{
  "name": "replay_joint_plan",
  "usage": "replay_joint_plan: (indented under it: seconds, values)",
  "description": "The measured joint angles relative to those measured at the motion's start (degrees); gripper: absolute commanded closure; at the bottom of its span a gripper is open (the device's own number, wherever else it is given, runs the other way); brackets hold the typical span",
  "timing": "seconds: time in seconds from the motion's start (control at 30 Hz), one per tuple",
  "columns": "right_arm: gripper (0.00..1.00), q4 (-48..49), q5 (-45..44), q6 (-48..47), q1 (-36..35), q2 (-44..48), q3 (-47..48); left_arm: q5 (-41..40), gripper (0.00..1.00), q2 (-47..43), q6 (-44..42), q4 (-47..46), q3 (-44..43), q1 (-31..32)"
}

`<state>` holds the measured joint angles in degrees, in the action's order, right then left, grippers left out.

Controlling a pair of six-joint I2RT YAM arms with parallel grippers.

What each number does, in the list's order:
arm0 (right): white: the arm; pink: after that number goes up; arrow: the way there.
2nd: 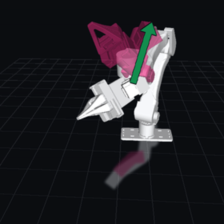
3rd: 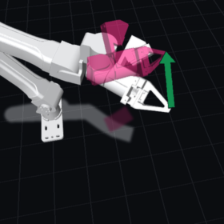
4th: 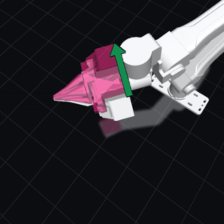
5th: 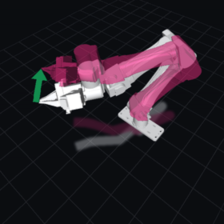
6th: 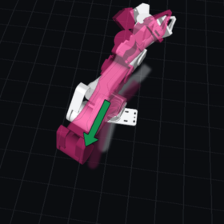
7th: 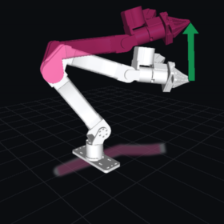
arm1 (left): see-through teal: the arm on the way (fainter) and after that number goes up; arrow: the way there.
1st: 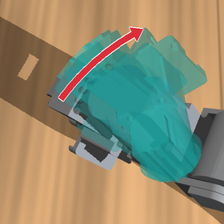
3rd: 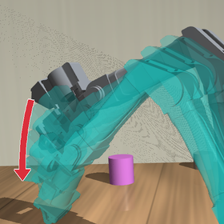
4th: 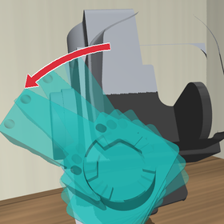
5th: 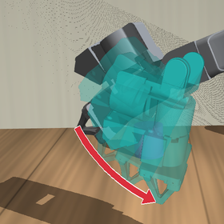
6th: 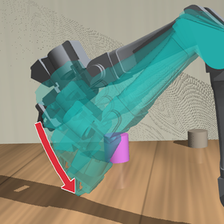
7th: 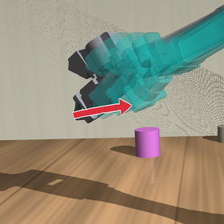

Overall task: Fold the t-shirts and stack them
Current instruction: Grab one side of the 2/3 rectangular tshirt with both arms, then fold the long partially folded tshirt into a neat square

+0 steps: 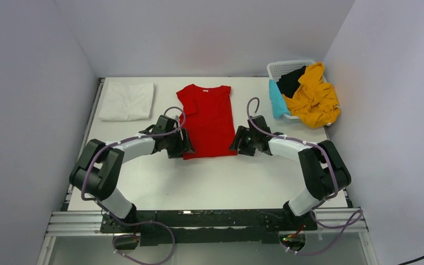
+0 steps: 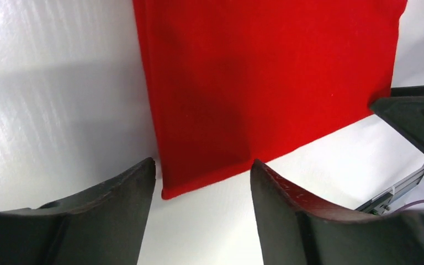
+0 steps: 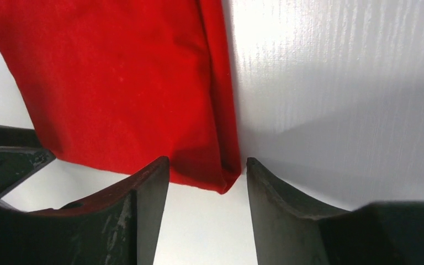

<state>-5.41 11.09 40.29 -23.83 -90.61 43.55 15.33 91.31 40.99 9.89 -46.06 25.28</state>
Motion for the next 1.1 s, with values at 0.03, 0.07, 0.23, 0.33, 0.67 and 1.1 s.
replay_joint_plan:
  seconds: [0.03, 0.07, 0.23, 0.33, 0.67, 1.1]
  values:
    - [0.49, 0.3, 0.2, 0.4, 0.0, -0.2, 0.0, 0.1, 0.39, 0.6, 0.3, -0.7, -0.2, 0.0]
    - [0.51, 0.8, 0.3, 0.6, 0.0, -0.3, -0.2, 0.3, 0.41, 1.0, 0.5, -1.2, -0.3, 0.1]
    - [0.59, 2.6, 1.2, 1.8, 0.0, -0.2, -1.7, 1.4, 0.69, 3.1, 1.3, -3.6, -0.6, 0.4]
    - [0.87, 3.1, 1.4, 1.9, 0.0, -0.2, -2.3, 1.3, 1.0, 3.9, 1.7, -3.6, -0.5, 0.8]
    - [1.0, 1.0, 7.0, 1.5, -1.4, 3.1, -5.8, -0.4, 1.0, -0.9, 1.6, -1.7, 3.6, 3.8]
    - [1.0, -20.8, 22.8, -1.3, -3.1, 29.7, -9.4, 2.1, 1.0, -39.3, -0.3, 19.1, 11.1, 9.9]
